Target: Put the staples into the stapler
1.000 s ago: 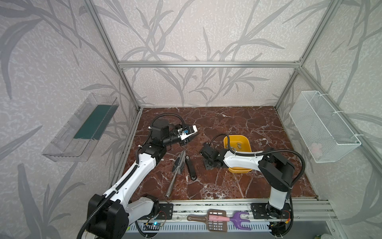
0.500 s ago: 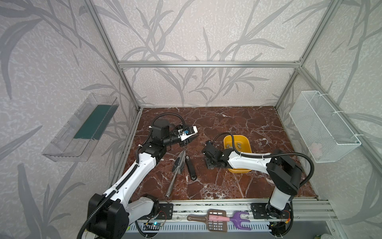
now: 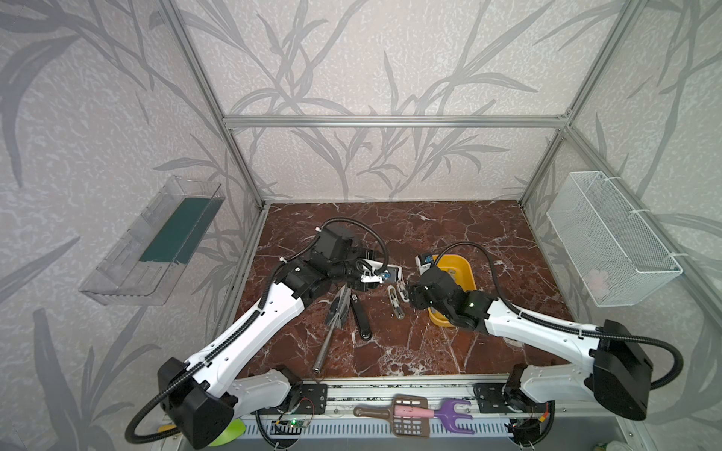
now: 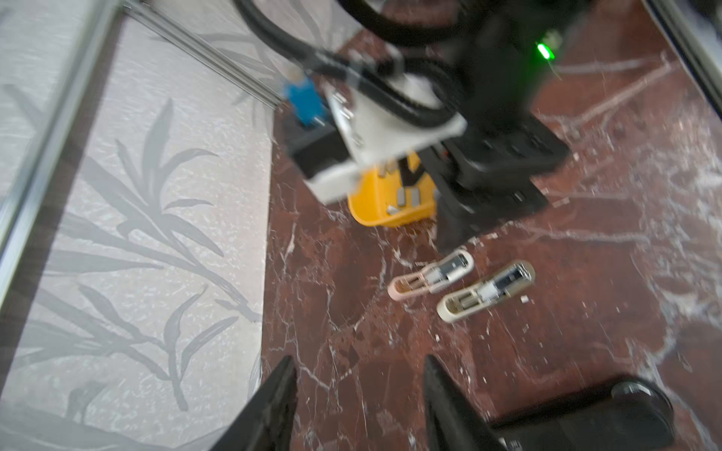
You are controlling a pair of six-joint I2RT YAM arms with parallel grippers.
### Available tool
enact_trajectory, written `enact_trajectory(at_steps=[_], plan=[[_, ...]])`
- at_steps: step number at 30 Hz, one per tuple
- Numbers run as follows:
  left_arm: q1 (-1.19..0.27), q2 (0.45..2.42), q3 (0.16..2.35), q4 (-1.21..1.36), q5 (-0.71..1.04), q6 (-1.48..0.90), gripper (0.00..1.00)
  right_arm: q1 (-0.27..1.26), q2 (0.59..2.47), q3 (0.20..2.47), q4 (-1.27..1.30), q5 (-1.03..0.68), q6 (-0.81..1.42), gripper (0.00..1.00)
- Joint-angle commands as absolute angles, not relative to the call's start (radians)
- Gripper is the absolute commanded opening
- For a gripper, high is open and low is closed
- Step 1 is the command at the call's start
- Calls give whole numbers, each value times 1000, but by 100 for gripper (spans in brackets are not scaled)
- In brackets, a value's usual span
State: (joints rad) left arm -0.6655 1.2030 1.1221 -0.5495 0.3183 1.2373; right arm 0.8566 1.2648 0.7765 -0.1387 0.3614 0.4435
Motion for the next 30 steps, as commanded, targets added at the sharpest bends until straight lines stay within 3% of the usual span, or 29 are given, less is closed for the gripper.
enact_trajectory(at_steps=[1,7,14,22,30], plan=[[-732,1244,1021,-717,62,1518,52,812,1182,736,-84,398,414,76],[-735,1256,918,-777,78,1699,51,749,1126,700,-66,377,423,76],[-759,1362,935,-815,35,1677,49,744,1166,707,-63,338,433,76],[-787,1402,932,-782,68,1645,58,742,1190,716,-58,315,436,76],[-805,1450,951,-801,74,1622,58,742,1192,717,-57,295,437,76]])
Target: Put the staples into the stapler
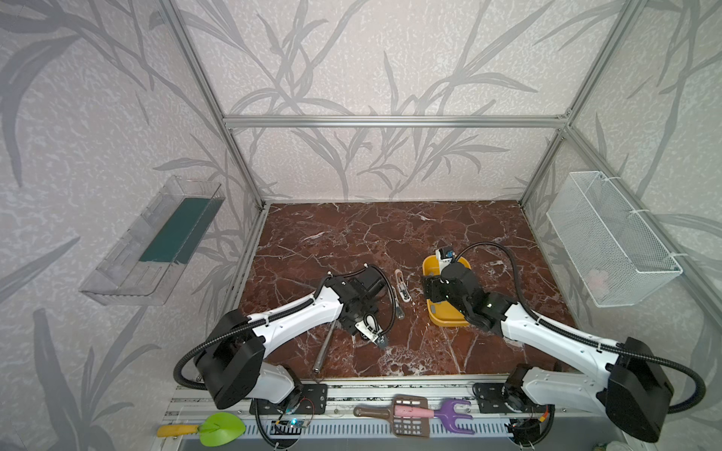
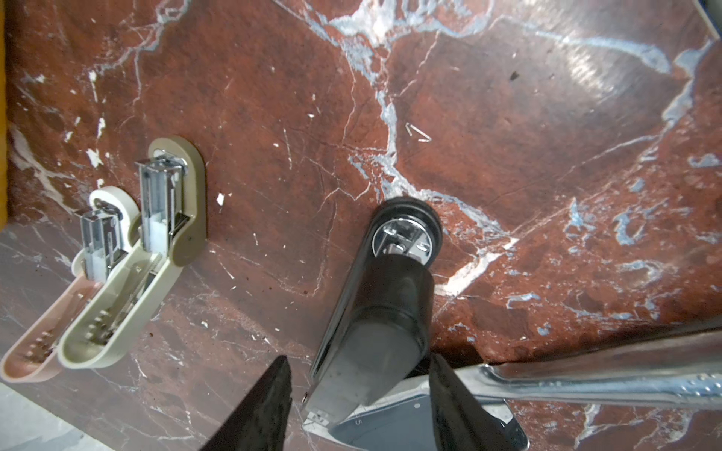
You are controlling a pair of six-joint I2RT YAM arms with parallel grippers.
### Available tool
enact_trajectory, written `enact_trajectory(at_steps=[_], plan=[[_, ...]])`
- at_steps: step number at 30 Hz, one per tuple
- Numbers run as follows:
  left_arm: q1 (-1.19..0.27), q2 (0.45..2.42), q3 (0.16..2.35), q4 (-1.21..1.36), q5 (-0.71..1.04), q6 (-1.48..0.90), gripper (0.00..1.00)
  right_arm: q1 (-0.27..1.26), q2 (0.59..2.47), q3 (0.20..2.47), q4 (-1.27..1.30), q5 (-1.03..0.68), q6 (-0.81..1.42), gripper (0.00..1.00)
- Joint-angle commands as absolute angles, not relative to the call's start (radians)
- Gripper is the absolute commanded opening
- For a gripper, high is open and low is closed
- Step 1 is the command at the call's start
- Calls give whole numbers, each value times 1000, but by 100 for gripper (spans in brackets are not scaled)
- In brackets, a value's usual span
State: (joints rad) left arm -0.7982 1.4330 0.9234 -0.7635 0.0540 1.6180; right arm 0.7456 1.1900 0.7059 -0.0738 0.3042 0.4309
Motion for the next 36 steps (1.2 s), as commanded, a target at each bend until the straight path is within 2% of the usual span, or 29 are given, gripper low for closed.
enact_trajectory(at_steps=[1,30,36], plan=[[-809,1457,956,-809,71,1618,57,742,1192,717,-57,292,437,76],[-840,1581,1018,-876,58,1565,50,738,1199,722,-56,265,438,76],[-841,1593,1031,-894,50,1564,38,736,1198,720,-57,260,439,76]])
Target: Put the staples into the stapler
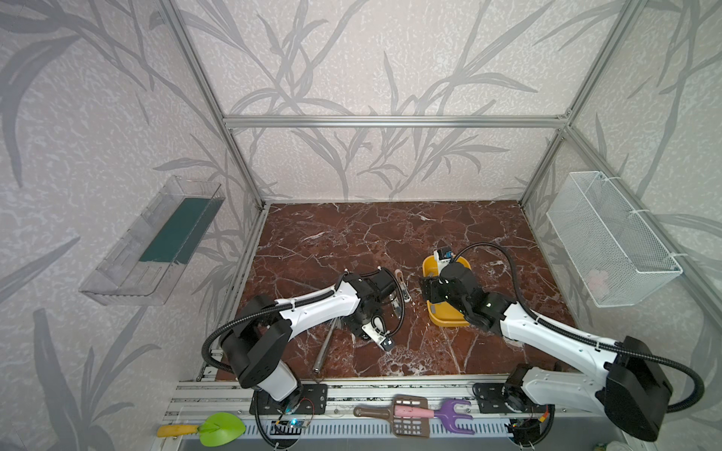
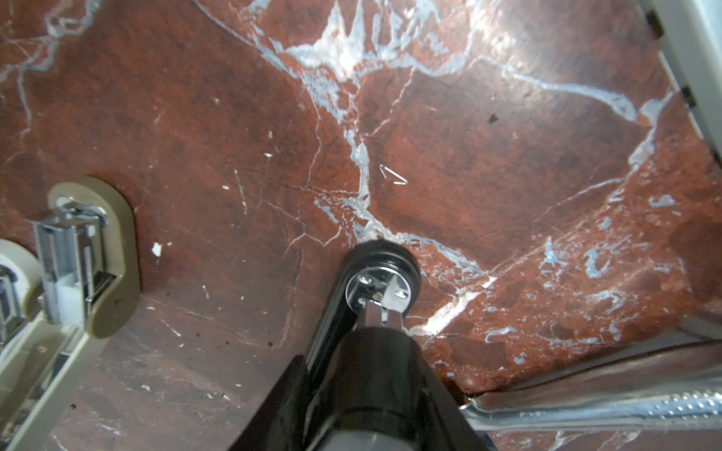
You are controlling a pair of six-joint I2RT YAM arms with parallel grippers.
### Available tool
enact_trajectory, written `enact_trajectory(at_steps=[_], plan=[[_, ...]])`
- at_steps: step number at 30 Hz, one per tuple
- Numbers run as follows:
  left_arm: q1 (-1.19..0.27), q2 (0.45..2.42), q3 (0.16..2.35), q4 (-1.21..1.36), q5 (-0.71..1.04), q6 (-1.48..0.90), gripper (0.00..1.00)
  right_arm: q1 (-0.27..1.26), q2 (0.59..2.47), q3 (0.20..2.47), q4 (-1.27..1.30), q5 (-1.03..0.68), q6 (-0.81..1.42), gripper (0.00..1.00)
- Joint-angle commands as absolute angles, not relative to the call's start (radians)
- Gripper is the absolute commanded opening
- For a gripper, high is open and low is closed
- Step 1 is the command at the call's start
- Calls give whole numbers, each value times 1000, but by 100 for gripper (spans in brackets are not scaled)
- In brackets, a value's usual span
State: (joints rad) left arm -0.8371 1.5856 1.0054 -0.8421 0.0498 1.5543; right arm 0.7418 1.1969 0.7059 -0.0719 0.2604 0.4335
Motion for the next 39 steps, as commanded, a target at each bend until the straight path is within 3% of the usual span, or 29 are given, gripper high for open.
enact_trajectory(at_steps=[1,5,9,11,22,27,31,39], plan=[[-841,1590,1031,-894,51,1568,34,736,1197,720,-55,262,439,76],[-841,1590,1049,-907,67,1562,15,736,1194,720,-57,257,442,76],[-841,1574,1051,-895,97,1568,9,735,1182,713,-53,263,442,76],[-841,1563,1058,-891,104,1571,0,735,1177,710,-52,262,443,76],[-830,1370,994,-703,129,1557,0,732,1127,694,-42,268,437,76],[-825,1351,992,-614,61,1488,0,730,1105,684,-34,259,437,76],[-810,1325,1008,-582,102,1418,0,731,1093,678,-26,252,436,76],[-740,1186,1017,-488,313,1236,0,732,1076,623,156,8,392,62]])
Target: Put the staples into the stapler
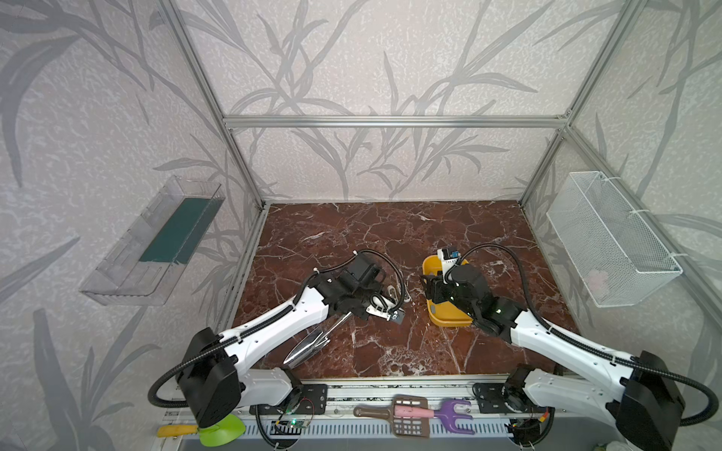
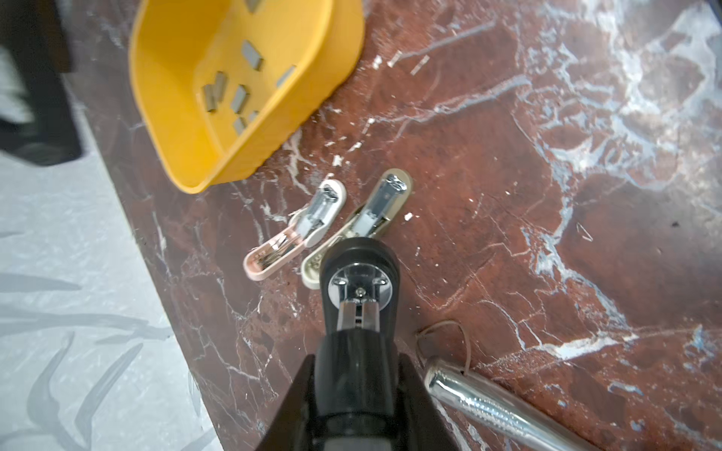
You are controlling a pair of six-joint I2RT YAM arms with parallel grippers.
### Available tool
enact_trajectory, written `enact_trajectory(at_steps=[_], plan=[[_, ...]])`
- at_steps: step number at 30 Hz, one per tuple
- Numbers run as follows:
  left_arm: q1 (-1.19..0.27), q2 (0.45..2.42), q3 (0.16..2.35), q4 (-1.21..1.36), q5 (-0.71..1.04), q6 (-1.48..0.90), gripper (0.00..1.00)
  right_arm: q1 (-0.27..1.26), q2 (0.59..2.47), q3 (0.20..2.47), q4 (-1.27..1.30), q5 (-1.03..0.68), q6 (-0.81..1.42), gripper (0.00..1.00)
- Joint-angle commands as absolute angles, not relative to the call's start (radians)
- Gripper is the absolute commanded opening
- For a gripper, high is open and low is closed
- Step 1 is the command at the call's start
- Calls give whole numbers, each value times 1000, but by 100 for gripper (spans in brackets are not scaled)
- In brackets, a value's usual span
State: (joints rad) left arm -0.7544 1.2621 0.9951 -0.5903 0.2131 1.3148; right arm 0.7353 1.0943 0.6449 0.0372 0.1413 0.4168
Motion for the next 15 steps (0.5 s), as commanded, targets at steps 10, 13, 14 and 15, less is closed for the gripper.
enact_trajectory(at_steps=[10,13,14,15], plan=[[-726,1160,1004,-427,337,1177,0,751,1134,579,414,-308,392,60],[-712,1161,1008,-416,327,1151,0,753,1134,566,437,-307,402,60],[-707,1159,1008,-413,325,1145,0,753,1134,566,436,-305,402,60],[-703,1157,1009,-410,325,1142,0,753,1134,566,433,-302,403,60]])
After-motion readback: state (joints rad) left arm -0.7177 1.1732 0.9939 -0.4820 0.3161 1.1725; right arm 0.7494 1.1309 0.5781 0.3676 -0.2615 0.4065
